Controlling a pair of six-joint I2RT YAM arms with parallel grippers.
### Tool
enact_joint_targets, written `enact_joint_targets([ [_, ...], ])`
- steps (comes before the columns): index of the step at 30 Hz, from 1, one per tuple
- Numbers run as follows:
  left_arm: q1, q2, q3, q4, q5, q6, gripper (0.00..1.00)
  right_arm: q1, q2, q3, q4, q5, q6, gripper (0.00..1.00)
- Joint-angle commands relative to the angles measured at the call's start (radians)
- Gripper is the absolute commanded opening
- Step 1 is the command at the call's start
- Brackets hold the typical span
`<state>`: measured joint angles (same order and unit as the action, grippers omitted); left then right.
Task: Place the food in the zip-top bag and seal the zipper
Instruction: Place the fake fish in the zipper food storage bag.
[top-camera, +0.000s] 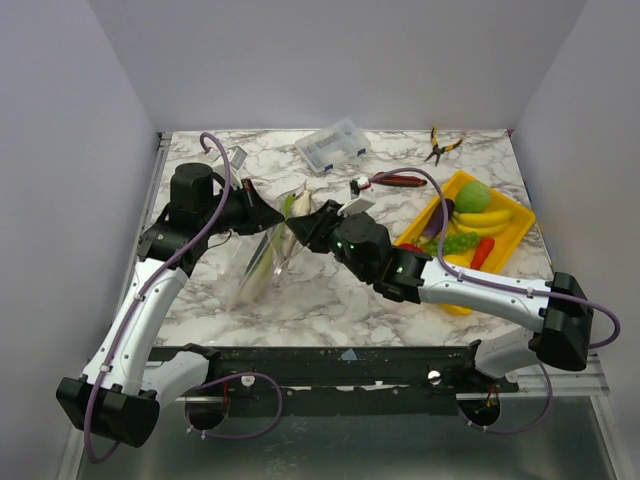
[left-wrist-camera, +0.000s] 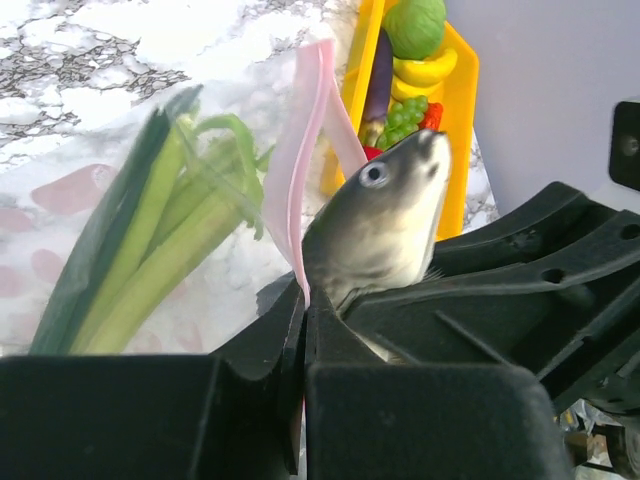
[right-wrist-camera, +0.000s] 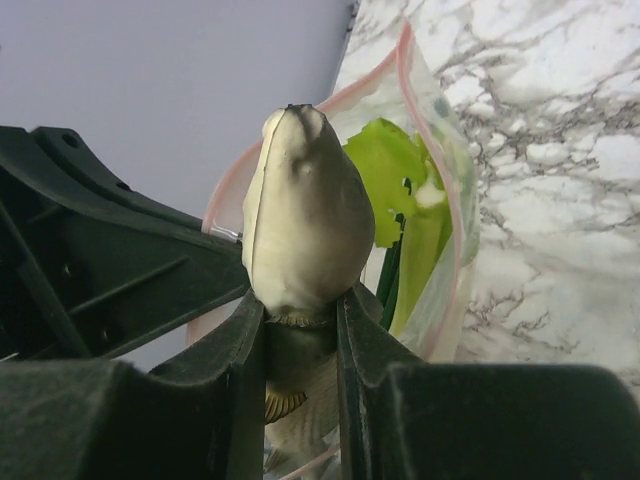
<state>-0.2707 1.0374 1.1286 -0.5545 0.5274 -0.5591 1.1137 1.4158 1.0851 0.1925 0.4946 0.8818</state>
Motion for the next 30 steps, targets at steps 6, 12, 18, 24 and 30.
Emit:
enact_joint_targets([
  [6,-0.005,-0.031,0.037,0.018,-0.023,-0.009,0.00,0.011,0.070,0.121,-0.251,-0.112,0.135,0.41],
  [12,-0.005,-0.037,0.040,0.010,-0.024,-0.007,0.00,0.011,0.109,0.182,-0.359,-0.089,0.141,0.62],
  [18,-0.005,-0.043,0.044,0.001,-0.023,-0.003,0.00,0.009,0.093,0.213,-0.421,-0.022,0.080,0.67],
  [24,-0.005,-0.044,0.046,-0.004,-0.014,-0.004,0.00,0.008,0.084,0.219,-0.443,0.061,-0.008,0.68],
  [30,-0.005,-0.059,0.062,-0.023,-0.002,-0.007,0.00,0.001,0.115,0.232,-0.408,0.060,-0.036,0.67],
])
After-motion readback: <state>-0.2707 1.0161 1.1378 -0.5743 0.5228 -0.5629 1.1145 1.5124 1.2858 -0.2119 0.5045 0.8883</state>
